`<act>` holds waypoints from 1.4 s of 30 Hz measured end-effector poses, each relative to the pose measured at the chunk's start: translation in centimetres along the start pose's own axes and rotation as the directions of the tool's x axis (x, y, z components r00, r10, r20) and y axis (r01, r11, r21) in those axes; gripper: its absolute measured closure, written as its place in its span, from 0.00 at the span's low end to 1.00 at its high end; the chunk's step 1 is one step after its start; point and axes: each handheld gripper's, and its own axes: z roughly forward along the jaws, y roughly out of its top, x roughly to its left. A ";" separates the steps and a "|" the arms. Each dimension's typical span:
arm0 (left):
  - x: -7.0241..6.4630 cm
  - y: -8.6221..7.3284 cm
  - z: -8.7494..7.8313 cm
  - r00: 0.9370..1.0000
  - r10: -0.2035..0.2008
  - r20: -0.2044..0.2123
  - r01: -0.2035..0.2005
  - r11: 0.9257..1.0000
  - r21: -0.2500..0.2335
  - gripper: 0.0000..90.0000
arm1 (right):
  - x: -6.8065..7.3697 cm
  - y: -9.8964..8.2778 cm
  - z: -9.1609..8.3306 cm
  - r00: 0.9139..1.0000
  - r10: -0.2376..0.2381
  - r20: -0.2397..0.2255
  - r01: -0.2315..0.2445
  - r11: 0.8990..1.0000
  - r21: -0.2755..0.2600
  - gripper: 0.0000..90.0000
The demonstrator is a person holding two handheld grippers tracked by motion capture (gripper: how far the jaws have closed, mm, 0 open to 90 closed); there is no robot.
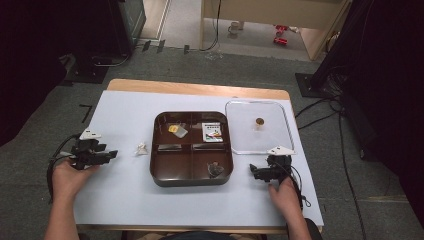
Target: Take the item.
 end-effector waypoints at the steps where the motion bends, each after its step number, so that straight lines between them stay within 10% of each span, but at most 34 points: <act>1: 0.1 -0.1 0.0 1.000 0.000 -0.003 0.000 1.000 0.005 0.50 | 0.0 0.0 0.0 1.000 0.000 0.000 0.000 1.000 0.001 0.00; 10: 0.3 -0.6 0.3 1.000 0.013 -0.026 -0.013 1.000 0.011 0.48 | 0.0 0.0 0.0 1.000 0.001 0.000 -0.001 1.000 -0.001 0.00; 23: -0.3 -2.7 0.6 1.000 0.020 -0.016 -0.022 0.991 -0.136 0.31 | 0.0 0.0 0.0 1.000 0.000 0.000 0.000 1.000 0.000 0.00; 42: -0.3 -2.7 0.7 1.000 0.021 -0.019 -0.023 0.991 -0.135 0.30 | 0.0 0.0 0.0 1.000 -0.001 0.000 0.001 1.000 0.000 0.00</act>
